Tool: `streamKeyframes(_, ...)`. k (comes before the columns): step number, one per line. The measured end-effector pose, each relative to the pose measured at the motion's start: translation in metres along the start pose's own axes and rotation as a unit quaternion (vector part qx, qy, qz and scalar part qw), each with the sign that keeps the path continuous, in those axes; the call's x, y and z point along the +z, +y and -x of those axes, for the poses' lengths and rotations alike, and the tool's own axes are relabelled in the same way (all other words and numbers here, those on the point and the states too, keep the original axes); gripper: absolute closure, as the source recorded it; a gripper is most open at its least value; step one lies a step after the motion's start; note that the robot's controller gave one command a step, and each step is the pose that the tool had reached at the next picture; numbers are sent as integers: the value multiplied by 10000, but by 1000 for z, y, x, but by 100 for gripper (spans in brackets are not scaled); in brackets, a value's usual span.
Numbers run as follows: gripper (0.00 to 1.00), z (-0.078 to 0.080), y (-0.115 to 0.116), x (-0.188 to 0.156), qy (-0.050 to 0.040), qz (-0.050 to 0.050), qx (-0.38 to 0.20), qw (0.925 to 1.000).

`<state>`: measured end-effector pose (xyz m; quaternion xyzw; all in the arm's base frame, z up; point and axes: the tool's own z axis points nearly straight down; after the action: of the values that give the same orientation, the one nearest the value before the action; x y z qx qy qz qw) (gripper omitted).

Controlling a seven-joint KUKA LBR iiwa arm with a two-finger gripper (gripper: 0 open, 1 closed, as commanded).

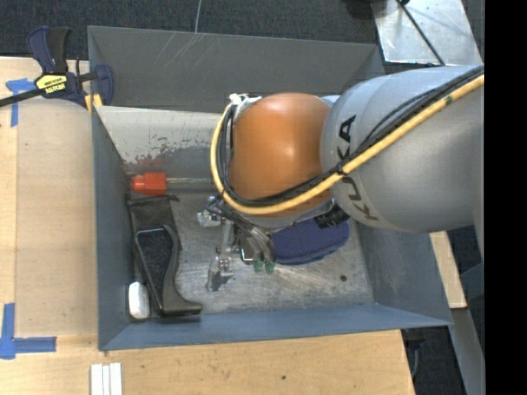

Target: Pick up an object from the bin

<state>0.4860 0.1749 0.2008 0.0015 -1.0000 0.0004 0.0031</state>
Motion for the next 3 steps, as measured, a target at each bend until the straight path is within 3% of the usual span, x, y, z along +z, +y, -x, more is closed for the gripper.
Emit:
streamKeyframes(1,0,7,48,82,-153,35,-1394,9901)
streamKeyframes(2,0,-1,70,82,-71,-1,-3381,9411)
streamKeyframes(3,0,18,67,65,-50,-17,-6607,7507)
